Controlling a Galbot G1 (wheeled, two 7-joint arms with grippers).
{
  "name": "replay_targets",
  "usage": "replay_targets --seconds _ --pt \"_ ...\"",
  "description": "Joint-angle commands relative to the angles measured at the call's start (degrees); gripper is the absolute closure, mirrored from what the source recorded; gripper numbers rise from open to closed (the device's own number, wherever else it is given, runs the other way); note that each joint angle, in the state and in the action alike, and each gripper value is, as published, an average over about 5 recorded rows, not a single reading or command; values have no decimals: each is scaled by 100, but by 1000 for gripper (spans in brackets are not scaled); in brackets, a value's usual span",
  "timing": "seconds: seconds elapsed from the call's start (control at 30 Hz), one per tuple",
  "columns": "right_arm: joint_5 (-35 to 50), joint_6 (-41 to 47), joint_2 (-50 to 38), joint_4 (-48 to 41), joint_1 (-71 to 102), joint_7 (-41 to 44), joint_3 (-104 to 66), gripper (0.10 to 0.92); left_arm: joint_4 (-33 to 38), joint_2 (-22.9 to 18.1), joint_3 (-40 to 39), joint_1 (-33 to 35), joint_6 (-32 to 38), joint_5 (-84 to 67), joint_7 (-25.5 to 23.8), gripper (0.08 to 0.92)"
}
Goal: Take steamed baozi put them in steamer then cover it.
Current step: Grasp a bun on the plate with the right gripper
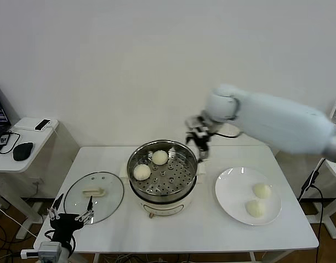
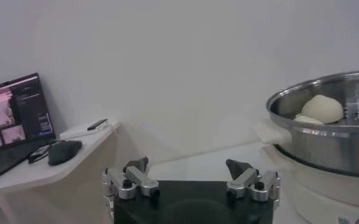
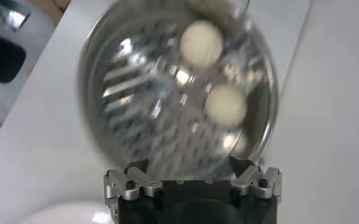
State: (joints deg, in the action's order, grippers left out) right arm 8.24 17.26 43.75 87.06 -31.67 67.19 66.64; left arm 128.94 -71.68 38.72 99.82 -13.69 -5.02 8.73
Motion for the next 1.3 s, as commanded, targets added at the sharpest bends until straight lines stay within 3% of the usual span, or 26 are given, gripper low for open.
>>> replay_targets --seconds 0.03,0.33,0.63,1.3 --pt "-787 -432 -2152 1076 458 201 -101 203 -22 -6 -113 -12 6 22 -2 177" --pt "-1538 -638 -2859 1059 3305 -87 -2241 203 -91 -37 -206 -37 3 56 -4 177" --pt "-2063 -562 -2638 770 5309 -315 -3890 203 -182 -62 -205 -26 3 78 -5 177" --pt "-2462 -451 -1637 -194 5543 -639 -3882 203 -271 -153 -116 -29 -1 87 -13 177"
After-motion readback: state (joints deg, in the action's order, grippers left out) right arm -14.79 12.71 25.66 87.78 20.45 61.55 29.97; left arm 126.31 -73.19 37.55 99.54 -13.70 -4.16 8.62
